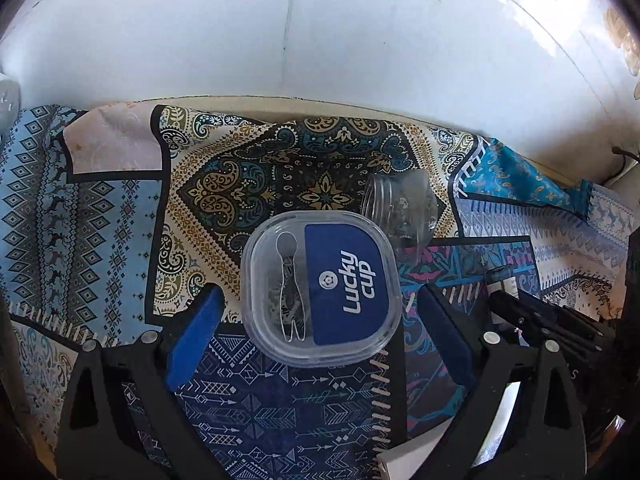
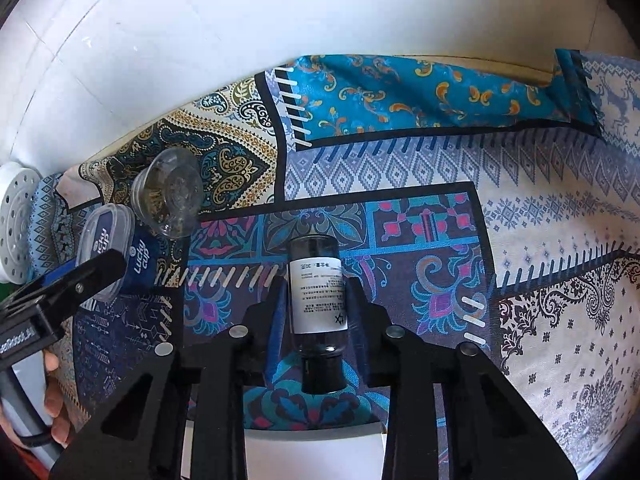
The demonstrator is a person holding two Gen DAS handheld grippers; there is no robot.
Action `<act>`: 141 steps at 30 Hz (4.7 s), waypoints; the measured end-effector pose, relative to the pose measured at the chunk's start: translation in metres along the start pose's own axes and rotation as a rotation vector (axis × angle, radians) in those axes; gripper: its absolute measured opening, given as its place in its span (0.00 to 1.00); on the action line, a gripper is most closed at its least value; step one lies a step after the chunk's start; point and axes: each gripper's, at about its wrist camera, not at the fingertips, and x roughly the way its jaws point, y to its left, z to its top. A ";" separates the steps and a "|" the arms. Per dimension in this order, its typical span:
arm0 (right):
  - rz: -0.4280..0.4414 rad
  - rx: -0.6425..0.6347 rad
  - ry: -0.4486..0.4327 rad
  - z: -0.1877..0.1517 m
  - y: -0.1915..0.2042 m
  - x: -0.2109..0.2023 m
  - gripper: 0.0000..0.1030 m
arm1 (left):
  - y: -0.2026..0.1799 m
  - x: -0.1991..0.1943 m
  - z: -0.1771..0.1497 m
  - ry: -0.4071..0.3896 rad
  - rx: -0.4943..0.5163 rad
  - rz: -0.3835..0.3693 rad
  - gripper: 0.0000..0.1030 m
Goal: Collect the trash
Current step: 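Grasp the Lucky Cup box with the left tool while the right tool grasps the small bottle, then carry the Lucky Cup box and small bottle down over the floor bin, then open both tools to drop the box and bottle into the bin, then raise both tools back to the counter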
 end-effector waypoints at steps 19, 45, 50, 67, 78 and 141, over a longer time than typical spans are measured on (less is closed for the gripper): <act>0.035 -0.016 -0.086 -0.020 -0.007 -0.061 0.25 | -0.018 -0.011 -0.013 -0.049 -0.006 0.079 0.74; 0.202 -0.256 -0.224 -0.215 -0.023 -0.252 0.25 | -0.098 -0.245 -0.262 -0.270 -0.156 0.108 0.74; 0.188 -0.228 -0.249 -0.263 -0.016 -0.268 0.25 | -0.096 -0.263 -0.317 -0.259 -0.122 0.082 0.74; 0.073 -0.044 -0.104 -0.447 0.001 -0.229 0.25 | -0.063 -0.253 -0.515 -0.045 0.018 0.021 0.74; 0.010 0.025 0.098 -0.519 -0.065 -0.110 0.25 | -0.068 -0.115 -0.599 0.171 -0.024 0.009 0.74; 0.111 0.007 0.055 -0.521 -0.059 -0.095 0.38 | -0.053 -0.113 -0.601 0.120 -0.034 0.016 0.74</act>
